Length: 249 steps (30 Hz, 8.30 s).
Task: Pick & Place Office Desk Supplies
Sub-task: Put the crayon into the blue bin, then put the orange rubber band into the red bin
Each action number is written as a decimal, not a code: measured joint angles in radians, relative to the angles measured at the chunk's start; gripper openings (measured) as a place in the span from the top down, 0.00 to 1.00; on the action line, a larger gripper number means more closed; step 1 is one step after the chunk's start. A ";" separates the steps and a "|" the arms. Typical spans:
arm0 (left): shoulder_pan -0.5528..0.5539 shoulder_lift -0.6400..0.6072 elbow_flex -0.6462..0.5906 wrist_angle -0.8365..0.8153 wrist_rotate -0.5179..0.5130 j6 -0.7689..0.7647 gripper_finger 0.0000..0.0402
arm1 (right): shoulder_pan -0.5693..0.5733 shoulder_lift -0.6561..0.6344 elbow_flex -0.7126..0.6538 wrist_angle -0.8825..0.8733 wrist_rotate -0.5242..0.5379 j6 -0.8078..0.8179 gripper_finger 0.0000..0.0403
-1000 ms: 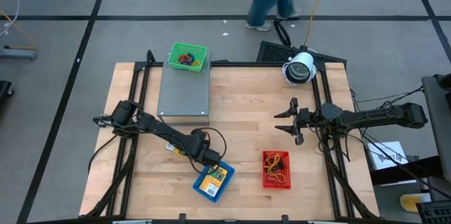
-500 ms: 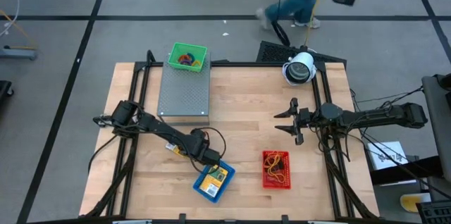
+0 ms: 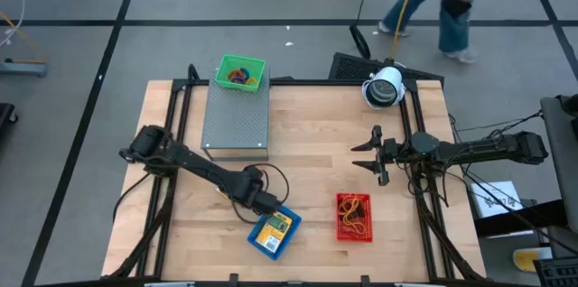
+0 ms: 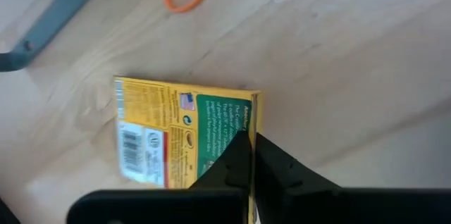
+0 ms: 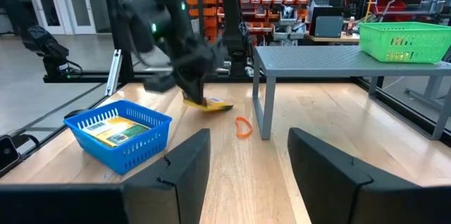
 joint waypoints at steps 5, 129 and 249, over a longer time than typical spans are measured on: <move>-0.030 -0.093 0.000 -0.013 -0.018 -0.027 0.99 | 0.000 0.000 0.000 0.000 0.000 0.000 0.55; -0.291 -0.023 0.240 0.355 -0.334 0.992 0.41 | 0.000 0.000 0.000 0.004 0.000 0.000 0.55; 0.117 0.027 -0.127 0.317 -0.360 -0.148 0.99 | 0.000 0.000 0.000 0.003 0.000 0.000 0.55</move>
